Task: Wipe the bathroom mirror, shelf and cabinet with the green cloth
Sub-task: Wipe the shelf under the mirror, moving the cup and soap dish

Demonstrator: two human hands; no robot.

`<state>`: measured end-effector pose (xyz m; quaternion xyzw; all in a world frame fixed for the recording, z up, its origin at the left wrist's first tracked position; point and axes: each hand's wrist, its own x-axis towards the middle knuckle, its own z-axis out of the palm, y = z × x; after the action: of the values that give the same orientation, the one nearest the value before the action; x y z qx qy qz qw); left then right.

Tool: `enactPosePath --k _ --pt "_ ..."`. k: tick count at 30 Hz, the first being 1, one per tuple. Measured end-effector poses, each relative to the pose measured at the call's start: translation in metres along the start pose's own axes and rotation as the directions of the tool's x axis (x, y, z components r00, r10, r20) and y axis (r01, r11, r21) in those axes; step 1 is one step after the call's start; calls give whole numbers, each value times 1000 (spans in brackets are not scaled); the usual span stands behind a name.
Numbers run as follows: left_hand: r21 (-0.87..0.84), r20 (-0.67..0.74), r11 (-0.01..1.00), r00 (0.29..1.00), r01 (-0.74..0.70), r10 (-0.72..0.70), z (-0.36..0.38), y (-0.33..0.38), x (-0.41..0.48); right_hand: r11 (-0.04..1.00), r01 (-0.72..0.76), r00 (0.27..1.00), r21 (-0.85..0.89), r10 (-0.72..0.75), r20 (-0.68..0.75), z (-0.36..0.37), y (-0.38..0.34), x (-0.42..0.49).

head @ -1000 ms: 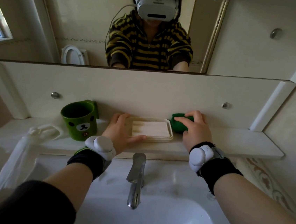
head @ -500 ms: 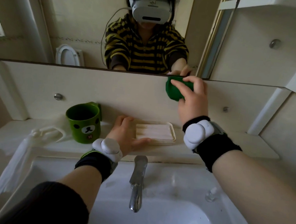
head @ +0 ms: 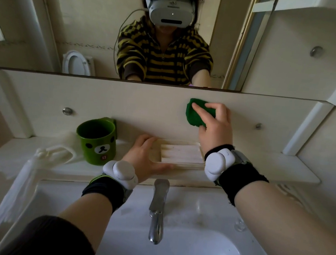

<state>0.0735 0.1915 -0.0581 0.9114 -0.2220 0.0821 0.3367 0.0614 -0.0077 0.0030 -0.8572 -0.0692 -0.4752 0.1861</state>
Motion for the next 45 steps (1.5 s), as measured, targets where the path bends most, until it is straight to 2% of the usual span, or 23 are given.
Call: enactPosePath --k 7,17,24,27,32,35,38,42,45 --pt "-42 51 998 997 -56 58 -3 6 -3 1000 -25 998 4 24 57 -1 -2 -3" --pt "-124 54 992 998 27 -21 39 64 7 999 -35 990 -22 38 136 -8 -2 3" --pt "-51 92 998 995 47 -42 53 91 20 999 -11 981 -39 18 193 -12 -2 6" --pt "92 145 995 989 -32 19 59 99 27 999 -20 978 -38 27 209 -13 -2 8" --pt "155 173 977 977 -148 120 65 105 28 999 -20 974 -32 27 224 -13 -2 8" --pt "175 132 972 982 -155 133 60 93 24 999 -33 976 -30 39 213 -13 -2 7" --pt "22 63 999 997 -35 33 43 70 17 999 -34 975 -34 40 218 -13 -2 6" --pt "240 -156 970 985 -32 71 20 37 9 998 -51 970 -38 59 235 -14 -4 5" --pt "358 -194 931 981 70 1 6 18 2 997 -63 977 -32 68 201 -17 -11 5"
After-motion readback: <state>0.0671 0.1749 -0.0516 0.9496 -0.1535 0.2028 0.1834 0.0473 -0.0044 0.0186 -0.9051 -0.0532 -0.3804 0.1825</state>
